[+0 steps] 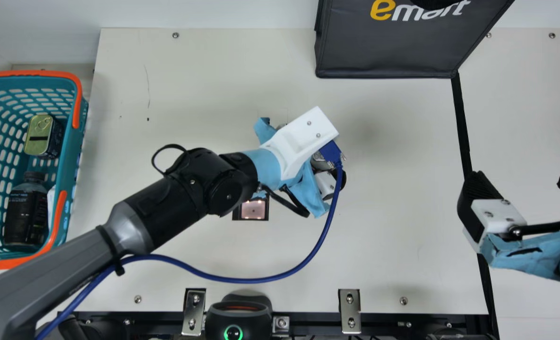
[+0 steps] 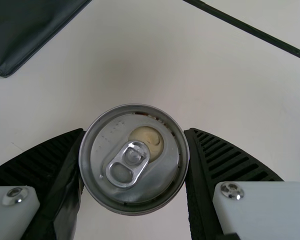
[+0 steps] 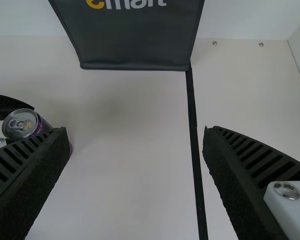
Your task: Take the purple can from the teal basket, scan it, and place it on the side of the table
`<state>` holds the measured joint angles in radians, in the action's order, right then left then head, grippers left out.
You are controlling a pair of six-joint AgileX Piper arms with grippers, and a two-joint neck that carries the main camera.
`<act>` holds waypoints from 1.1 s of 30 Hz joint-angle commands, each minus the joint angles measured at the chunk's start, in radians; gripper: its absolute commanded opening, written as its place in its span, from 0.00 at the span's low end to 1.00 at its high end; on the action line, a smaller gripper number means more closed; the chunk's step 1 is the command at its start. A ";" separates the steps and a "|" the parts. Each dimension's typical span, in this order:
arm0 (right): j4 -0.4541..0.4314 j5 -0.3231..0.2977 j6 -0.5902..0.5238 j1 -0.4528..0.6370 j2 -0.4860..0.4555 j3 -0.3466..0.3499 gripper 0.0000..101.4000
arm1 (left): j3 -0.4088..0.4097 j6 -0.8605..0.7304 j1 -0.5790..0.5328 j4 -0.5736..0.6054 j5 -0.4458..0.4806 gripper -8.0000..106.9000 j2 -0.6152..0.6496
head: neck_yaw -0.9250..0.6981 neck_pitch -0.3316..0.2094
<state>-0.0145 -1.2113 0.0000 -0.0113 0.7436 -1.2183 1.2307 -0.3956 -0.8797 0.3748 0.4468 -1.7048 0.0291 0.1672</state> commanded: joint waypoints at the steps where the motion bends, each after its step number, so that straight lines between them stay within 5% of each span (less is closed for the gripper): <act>1: 0.000 0.000 0.000 0.000 0.000 0.000 0.94 | -0.003 -0.002 -0.001 0.001 -0.001 0.55 -0.002 | -0.002 -0.029; 12: 0.000 0.000 0.000 0.000 0.000 0.000 0.94 | -0.013 -0.013 0.002 0.016 0.009 0.85 0.020 | -0.002 -0.029; 33: 0.000 0.000 0.000 0.000 0.000 0.000 0.94 | -0.111 0.103 0.154 0.000 0.132 0.85 0.354 | -0.002 -0.029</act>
<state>-0.0145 -1.2113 0.0000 -0.0113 0.7436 -1.2183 1.1252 -0.3203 -0.7446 0.3880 0.5755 -1.3897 0.0291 0.1672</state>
